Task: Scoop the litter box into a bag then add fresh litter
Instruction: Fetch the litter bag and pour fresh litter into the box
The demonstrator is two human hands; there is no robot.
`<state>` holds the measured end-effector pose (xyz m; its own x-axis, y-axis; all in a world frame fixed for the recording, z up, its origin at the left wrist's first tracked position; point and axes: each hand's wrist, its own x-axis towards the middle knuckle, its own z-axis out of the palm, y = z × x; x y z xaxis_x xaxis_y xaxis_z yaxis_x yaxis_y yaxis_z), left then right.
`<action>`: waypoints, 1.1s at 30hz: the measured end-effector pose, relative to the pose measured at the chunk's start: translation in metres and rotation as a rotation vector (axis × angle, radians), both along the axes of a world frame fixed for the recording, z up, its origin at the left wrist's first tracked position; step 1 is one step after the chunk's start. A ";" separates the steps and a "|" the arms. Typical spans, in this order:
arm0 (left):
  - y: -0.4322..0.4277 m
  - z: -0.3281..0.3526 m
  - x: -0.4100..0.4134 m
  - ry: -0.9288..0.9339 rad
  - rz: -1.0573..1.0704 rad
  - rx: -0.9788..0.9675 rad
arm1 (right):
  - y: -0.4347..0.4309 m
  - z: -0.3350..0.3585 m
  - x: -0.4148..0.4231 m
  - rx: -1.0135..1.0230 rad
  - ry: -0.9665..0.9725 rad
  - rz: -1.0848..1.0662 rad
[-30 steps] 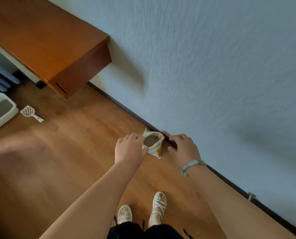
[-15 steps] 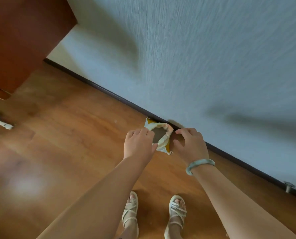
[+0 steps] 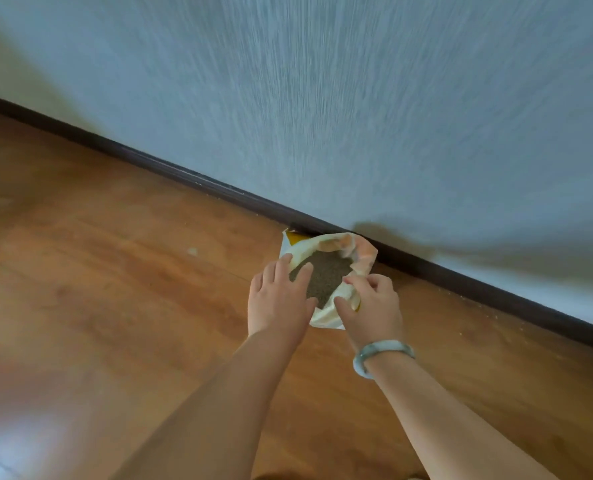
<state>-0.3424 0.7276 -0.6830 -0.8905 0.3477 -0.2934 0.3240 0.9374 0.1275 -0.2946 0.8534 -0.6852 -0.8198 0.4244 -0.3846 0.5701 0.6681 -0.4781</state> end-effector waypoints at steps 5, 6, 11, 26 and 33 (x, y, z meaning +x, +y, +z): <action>0.004 -0.058 -0.023 -0.007 0.050 -0.008 | 0.002 -0.046 -0.013 0.015 0.009 -0.110; 0.005 -0.065 -0.026 -0.019 0.049 -0.002 | 0.002 -0.051 -0.014 0.004 -0.003 -0.136; 0.005 -0.072 -0.036 -0.008 0.039 0.027 | -0.002 -0.065 -0.017 -0.051 -0.113 -0.104; -0.064 0.050 0.041 -0.313 0.359 0.117 | -0.026 0.053 0.026 -0.091 -0.142 0.271; -0.116 0.149 0.120 -0.317 0.588 0.120 | -0.073 0.144 0.061 -0.074 -0.179 0.562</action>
